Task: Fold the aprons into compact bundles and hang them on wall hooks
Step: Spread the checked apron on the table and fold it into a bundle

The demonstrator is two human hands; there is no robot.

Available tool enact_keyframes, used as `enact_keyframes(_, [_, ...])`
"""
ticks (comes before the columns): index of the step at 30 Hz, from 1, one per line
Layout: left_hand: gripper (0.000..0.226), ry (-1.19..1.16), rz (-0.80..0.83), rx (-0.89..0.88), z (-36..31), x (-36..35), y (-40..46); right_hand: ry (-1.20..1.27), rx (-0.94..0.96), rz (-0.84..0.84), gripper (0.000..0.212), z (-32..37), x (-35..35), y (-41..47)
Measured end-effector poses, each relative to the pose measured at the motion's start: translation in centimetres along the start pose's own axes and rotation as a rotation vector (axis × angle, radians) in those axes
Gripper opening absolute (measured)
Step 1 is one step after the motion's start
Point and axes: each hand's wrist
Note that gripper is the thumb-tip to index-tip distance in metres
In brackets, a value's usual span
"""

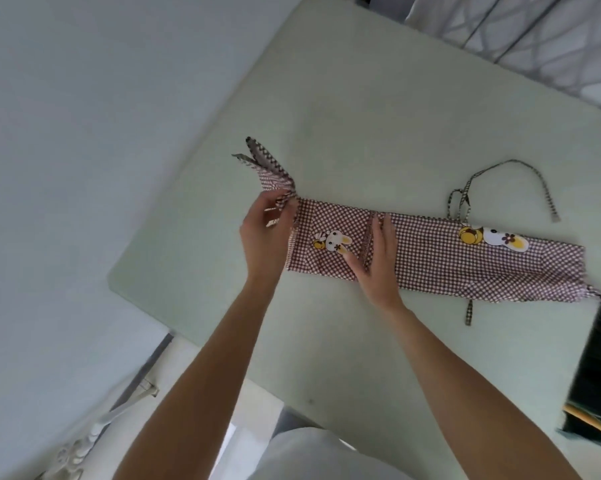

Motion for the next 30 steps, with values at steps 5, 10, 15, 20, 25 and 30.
enact_keyframes(5, [0.016, 0.184, 0.241, -0.373, -2.0, -10.3, -5.4, 0.370, -0.155, -0.404, 0.033, -1.5, 7.7, -3.8])
enact_keyframes(10, [0.017, 0.518, 0.614, -0.527, 1.6, -19.2, -10.4, 0.424, -0.451, -0.432, 0.023, -6.0, 15.2, -5.6])
enact_keyframes(15, [0.031, 0.827, 0.774, -0.438, 4.7, -20.7, -12.3, 0.114, -0.467, -0.193, 0.035, -8.7, 17.2, -4.5])
enact_keyframes(20, [0.034, 0.619, 0.554, -0.670, 5.2, -16.4, -12.6, -0.293, -0.388, -0.135, 0.052, -9.6, 15.5, -2.3])
enact_keyframes(25, [0.054, 0.417, -0.023, -0.115, 5.9, -11.8, -12.6, -0.544, -0.377, -0.164, 0.053, -8.6, 14.2, -1.0])
enact_keyframes(30, [0.065, 0.406, 0.089, 0.049, 6.0, -13.3, -10.7, -0.440, -0.504, -0.160, 0.047, -8.3, 13.4, -0.1])
Point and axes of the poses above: each hand's wrist, its own y-axis towards the middle knuckle, its own x-axis out of the back of the hand, z = x × y, and after that the axes turned 4 degrees about y, right-handed
